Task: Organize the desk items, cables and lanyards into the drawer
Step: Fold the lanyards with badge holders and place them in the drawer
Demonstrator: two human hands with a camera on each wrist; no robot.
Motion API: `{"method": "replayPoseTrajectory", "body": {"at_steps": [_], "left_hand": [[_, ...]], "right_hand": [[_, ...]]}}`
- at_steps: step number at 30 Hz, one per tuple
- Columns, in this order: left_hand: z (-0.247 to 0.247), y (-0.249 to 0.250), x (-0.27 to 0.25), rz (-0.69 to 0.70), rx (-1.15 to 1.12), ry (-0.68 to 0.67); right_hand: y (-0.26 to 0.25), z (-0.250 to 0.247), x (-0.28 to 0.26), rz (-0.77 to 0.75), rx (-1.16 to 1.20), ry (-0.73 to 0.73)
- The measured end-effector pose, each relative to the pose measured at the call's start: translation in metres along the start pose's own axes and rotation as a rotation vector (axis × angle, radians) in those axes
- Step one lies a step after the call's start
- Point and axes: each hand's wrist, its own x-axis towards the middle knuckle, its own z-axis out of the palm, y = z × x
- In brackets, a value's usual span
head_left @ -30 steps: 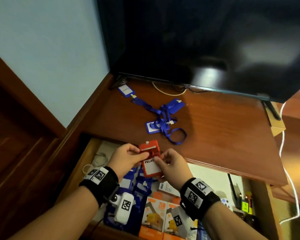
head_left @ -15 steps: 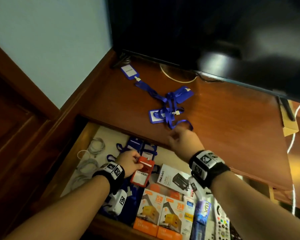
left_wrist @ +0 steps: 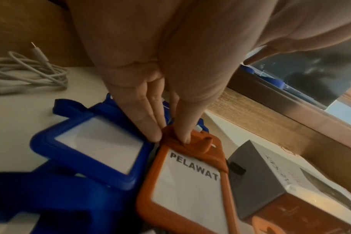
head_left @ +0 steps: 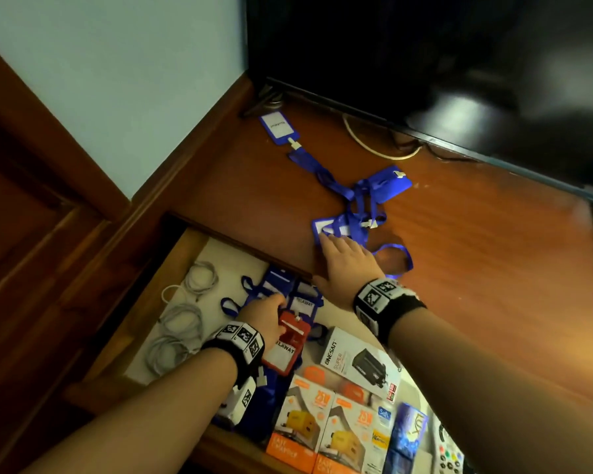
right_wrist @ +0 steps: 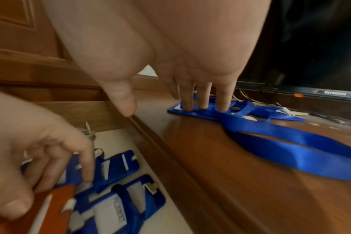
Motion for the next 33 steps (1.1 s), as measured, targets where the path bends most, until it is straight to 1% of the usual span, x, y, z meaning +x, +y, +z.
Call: {"method": "replayPoseTrajectory", "body": {"at_steps": [2,4,6,10,13,15,17,20,23,25,28,33], "left_hand": [[-0.002,-0.001,-0.001,0.025,0.050,-0.011],[-0.004,0.000,-0.001,0.040,0.101,-0.022],[-0.004,0.002,-0.002,0.036,0.129,-0.032],[-0.006,0.004,-0.005,0.029,0.113,-0.030],[-0.012,0.004,-0.007,0.012,0.094,-0.021],[-0.021,0.006,-0.011,-0.002,0.071,0.008],[-0.033,0.006,-0.015,-0.008,0.023,0.067],[-0.052,0.005,-0.023,-0.022,-0.074,0.147],[-0.070,0.006,-0.032,-0.009,-0.109,0.173],[-0.081,0.011,-0.038,0.015,-0.126,0.193],[-0.094,0.025,-0.047,0.076,-0.154,0.230],[-0.110,0.060,-0.061,0.224,-0.214,0.250]], "right_hand": [[0.003,0.009,-0.010,-0.017,-0.101,0.081],[0.008,0.014,-0.018,-0.025,-0.171,0.116],[0.015,0.019,-0.025,-0.021,-0.201,0.129],[0.030,0.025,-0.037,0.006,-0.232,0.137],[0.039,0.029,-0.046,0.059,-0.263,0.149],[0.043,0.030,-0.050,0.082,-0.266,0.185],[0.048,0.033,-0.053,0.081,-0.254,0.229],[0.048,0.032,-0.062,0.099,-0.228,0.241],[0.050,0.034,-0.072,0.168,-0.206,0.236],[0.054,0.037,-0.077,0.192,-0.174,0.253],[0.057,0.042,-0.086,0.172,-0.124,0.265],[0.061,0.037,-0.095,0.141,-0.179,0.156]]}}
